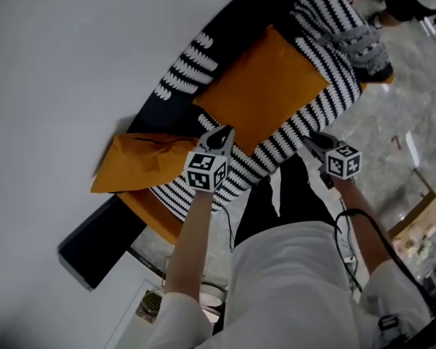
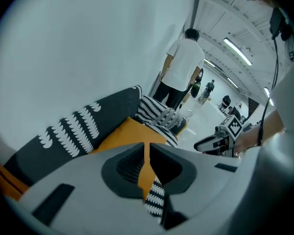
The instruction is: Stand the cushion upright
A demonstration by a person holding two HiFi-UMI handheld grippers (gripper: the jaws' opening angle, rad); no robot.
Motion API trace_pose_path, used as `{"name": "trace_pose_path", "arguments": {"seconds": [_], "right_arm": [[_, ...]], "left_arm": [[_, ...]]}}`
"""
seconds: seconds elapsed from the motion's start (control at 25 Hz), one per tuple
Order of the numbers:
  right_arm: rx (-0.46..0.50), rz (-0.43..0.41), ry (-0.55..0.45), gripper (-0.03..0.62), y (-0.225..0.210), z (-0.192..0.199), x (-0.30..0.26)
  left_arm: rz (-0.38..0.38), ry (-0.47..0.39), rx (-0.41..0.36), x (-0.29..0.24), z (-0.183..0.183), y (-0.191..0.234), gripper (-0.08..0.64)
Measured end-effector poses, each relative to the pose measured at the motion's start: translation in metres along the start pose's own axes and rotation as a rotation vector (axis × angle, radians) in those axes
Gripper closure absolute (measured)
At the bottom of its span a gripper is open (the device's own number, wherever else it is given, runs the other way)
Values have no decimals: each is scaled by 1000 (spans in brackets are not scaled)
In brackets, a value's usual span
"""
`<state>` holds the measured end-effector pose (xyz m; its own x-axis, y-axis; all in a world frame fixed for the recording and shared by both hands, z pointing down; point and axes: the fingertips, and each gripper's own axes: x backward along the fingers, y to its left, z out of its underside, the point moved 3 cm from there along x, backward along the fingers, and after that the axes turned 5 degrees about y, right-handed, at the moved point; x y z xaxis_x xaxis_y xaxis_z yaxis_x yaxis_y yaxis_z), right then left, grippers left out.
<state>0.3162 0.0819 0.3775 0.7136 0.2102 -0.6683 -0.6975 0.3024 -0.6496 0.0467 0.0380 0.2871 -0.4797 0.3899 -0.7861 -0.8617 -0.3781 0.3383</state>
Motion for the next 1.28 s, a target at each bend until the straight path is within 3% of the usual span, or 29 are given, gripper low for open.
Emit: {"name": "trace_pose_path", "arguments": {"seconds": [0.48, 0.72, 0.96, 1.16, 1.28], "right_arm": [[-17, -15, 105, 433, -47, -5, -74], [-49, -16, 153, 406, -72, 6, -105], [-149, -23, 162, 373, -87, 14, -129], [-157, -27, 191, 337, -90, 27, -153], [-212, -43, 186, 314, -93, 32, -160]], "left_arm": [[-39, 83, -103, -82, -14, 45, 456], [-56, 132, -109, -128, -10, 77, 408], [-64, 165, -101, -167, -9, 106, 373], [-65, 196, -110, -191, -6, 133, 345], [-66, 236, -118, -205, -1, 144, 291]]}}
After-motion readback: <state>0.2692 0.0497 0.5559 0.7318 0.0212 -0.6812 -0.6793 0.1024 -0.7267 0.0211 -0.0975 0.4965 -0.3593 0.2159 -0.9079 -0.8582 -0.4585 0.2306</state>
